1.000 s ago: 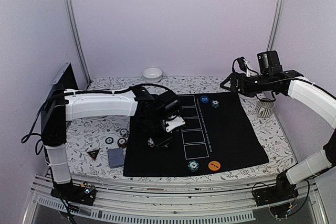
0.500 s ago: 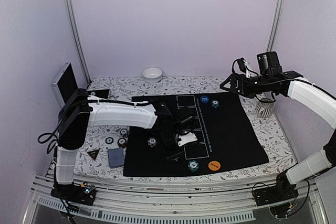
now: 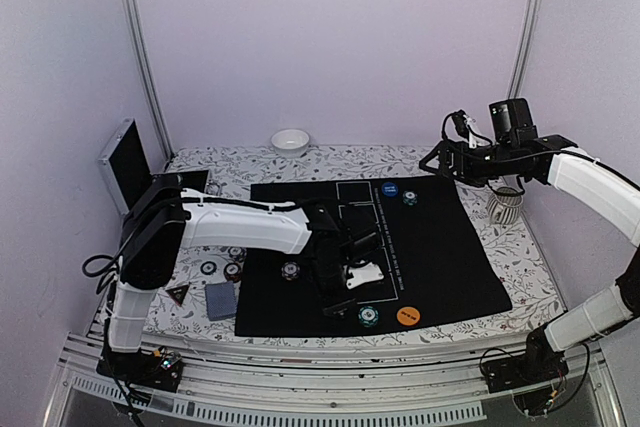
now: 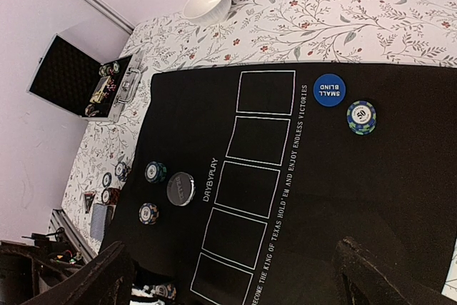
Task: Distribute texas hold em gaming equipment
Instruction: Place the poker chips pile at the big blind area, then pick up the pile of poker chips from the pile of poker chips, then pass from the left arm to the right
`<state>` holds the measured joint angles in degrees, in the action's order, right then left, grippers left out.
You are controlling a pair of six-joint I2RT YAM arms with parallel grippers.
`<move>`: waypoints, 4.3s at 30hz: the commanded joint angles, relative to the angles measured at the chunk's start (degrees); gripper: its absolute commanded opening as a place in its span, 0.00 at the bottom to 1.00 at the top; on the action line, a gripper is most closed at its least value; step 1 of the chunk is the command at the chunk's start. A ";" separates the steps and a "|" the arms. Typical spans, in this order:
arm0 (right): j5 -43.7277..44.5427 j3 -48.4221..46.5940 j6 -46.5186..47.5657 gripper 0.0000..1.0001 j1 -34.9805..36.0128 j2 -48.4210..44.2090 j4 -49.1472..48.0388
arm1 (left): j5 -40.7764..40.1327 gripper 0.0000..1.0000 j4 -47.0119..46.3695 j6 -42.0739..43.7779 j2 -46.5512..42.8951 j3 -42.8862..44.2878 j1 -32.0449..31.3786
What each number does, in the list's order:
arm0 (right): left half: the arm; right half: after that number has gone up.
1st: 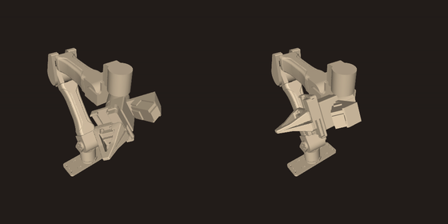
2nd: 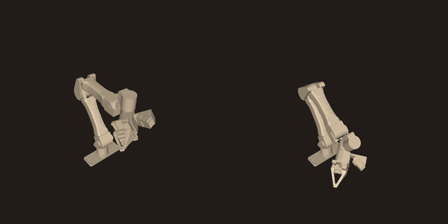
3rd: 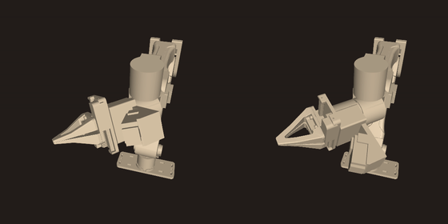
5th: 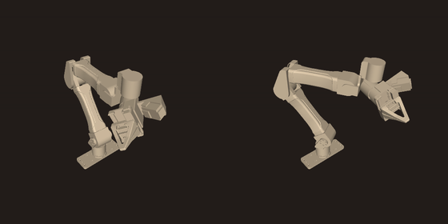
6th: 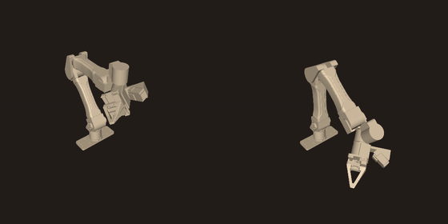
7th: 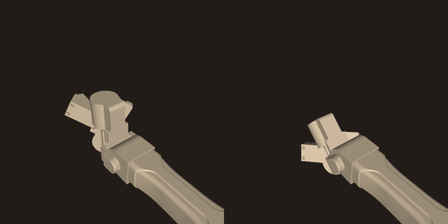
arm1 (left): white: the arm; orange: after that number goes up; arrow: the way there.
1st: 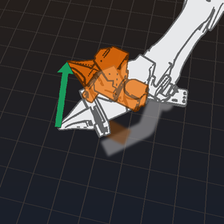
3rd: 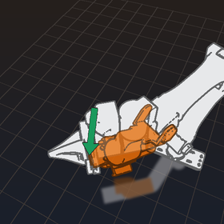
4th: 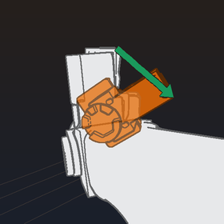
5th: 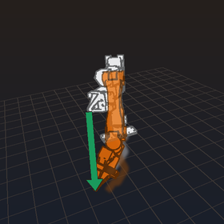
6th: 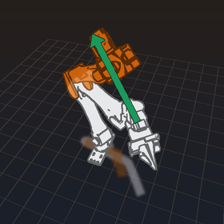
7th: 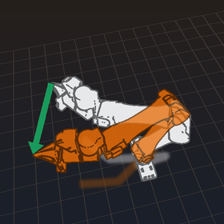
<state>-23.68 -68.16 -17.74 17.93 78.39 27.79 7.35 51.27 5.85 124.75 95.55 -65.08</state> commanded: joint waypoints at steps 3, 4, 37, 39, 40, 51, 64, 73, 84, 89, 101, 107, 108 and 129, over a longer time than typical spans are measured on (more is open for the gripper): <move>0.74 0.16 0.80 1.00 0.11 -0.92 -0.90 | 0.84 0.00 -0.03 1.39 0.07 -0.97 -1.04; 0.79 0.13 0.85 1.00 0.14 -0.89 -0.90 | 1.02 0.05 -0.11 1.39 0.26 -0.99 -1.09; 1.88 -0.26 0.76 0.99 0.09 -2.71 -0.01 | -13.78 0.98 -6.01 -16.14 -28.97 -14.11 28.81; 1.98 -0.22 0.73 0.99 0.09 -2.59 -0.04 | -16.70 0.98 -4.74 -17.30 -28.22 -16.02 32.93; 2.01 -0.22 0.76 0.99 0.08 -2.44 0.01 | -16.94 0.98 -4.91 -17.58 -27.91 -17.46 34.16; 2.59 -0.10 1.27 0.99 0.11 -1.83 0.13 | -7.57 0.98 -12.37 -19.41 -19.67 -25.67 37.67; 3.03 -0.66 1.85 0.99 0.11 -0.26 0.24 | -6.40 0.75 -11.71 -18.25 -15.94 -28.22 36.61; 2.86 -0.66 2.09 0.99 0.09 0.06 0.25 | -11.34 0.52 -10.14 -17.81 -14.81 -29.27 36.48; 3.38 -0.66 2.10 0.99 0.08 -0.36 0.42 | -15.26 0.26 -10.53 -18.04 -13.96 -28.93 38.39; 3.61 -0.62 2.35 0.99 0.08 -0.67 0.69 | -13.45 0.00 -11.33 -17.95 -14.74 -29.18 38.45; 2.93 -0.66 1.97 0.99 0.09 -1.81 0.62 | -15.90 0.00 -9.60 -17.01 -20.97 -26.36 38.26; 1.99 -2.44 1.72 0.99 0.15 -2.12 0.47 | -14.93 0.00 -7.17 -15.65 -23.30 -24.33 36.92; 1.71 -2.30 1.54 0.99 0.09 -2.10 0.24 | -15.18 0.00 -6.62 -15.31 -23.62 -23.74 36.52; -26.23 3.50 -22.78 0.58 17.21 20.33 -38.16 | -10.03 0.00 -1.72 0.98 -29.78 -7.36 10.33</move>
<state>-41.21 -62.15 -33.80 30.63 93.17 0.58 -3.09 47.79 3.49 96.36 86.76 -53.52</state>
